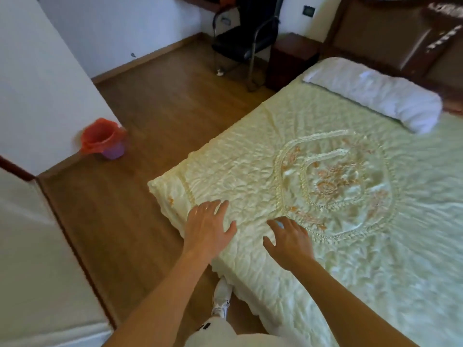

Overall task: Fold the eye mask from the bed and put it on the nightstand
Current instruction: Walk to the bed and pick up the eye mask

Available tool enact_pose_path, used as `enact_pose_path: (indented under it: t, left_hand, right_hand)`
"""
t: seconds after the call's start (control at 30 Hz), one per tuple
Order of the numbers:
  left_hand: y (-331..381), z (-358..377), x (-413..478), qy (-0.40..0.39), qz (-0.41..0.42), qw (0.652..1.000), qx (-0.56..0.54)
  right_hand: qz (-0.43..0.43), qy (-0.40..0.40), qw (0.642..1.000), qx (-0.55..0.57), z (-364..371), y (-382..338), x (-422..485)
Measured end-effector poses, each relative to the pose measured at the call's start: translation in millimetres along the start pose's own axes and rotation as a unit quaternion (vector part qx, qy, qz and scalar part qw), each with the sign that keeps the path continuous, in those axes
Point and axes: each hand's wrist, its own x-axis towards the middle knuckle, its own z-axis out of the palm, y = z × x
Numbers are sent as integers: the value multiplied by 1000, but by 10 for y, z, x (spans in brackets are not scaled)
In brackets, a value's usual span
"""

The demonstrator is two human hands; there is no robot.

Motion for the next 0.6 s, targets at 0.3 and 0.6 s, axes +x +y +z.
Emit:
enact_pose_path:
  t: [0.3,0.6]
  left_hand:
    - [212,380,1251,-85,183,979,-19]
    - [811,943,1743,-152,293,943,-33]
  right_hand:
    - [206,7,978,11,8,523,193]
    - [282,-3,958,45,247,1042,258]
